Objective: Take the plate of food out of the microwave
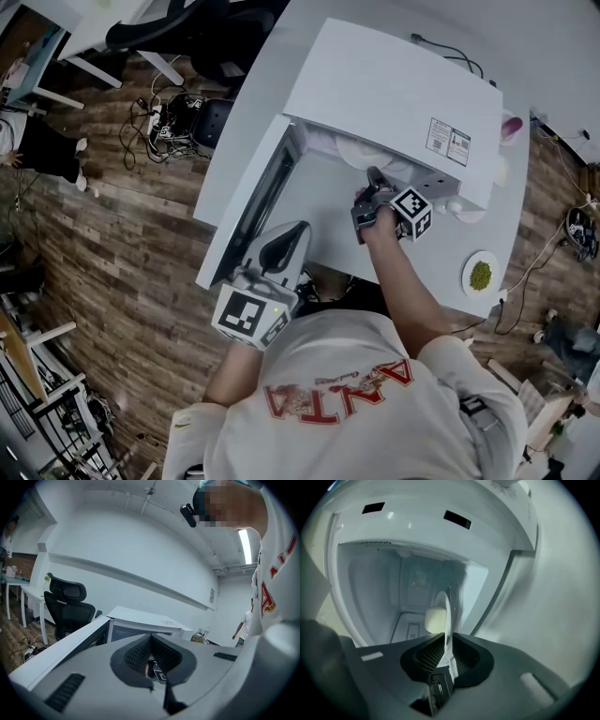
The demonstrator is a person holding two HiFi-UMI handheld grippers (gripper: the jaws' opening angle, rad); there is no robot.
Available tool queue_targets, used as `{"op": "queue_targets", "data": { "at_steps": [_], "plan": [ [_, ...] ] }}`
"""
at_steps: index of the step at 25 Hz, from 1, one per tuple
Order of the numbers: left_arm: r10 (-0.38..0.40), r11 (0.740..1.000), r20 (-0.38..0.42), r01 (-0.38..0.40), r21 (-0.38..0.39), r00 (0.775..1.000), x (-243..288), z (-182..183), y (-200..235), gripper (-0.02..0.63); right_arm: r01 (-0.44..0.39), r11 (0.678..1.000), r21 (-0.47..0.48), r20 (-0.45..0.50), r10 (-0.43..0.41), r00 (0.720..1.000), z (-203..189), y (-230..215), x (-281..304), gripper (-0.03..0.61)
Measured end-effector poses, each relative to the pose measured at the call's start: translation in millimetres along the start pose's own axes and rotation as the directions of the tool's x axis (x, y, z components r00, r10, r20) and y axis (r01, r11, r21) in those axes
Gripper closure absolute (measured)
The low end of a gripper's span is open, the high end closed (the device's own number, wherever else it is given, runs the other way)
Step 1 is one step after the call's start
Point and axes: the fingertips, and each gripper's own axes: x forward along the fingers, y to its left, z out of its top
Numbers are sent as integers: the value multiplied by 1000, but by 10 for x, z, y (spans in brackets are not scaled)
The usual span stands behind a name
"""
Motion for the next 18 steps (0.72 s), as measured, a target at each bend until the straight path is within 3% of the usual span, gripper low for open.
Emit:
{"op": "queue_targets", "data": {
  "at_steps": [3,10,18],
  "plan": [
    [-20,1000,-1,20,6,1000,-14,-6,-33,605,-14,1000,13,7,14,1000,-7,9,47,537],
    [-29,1000,-4,29,10,1000,-26,-14,-40,606,-34,999,33,35,33,999,38,-5,112,552],
    [-39,999,-10,39,7,999,-10,-19,-68,604,-141,990,26,45,140,989,15,125,22,563]
  ]
}}
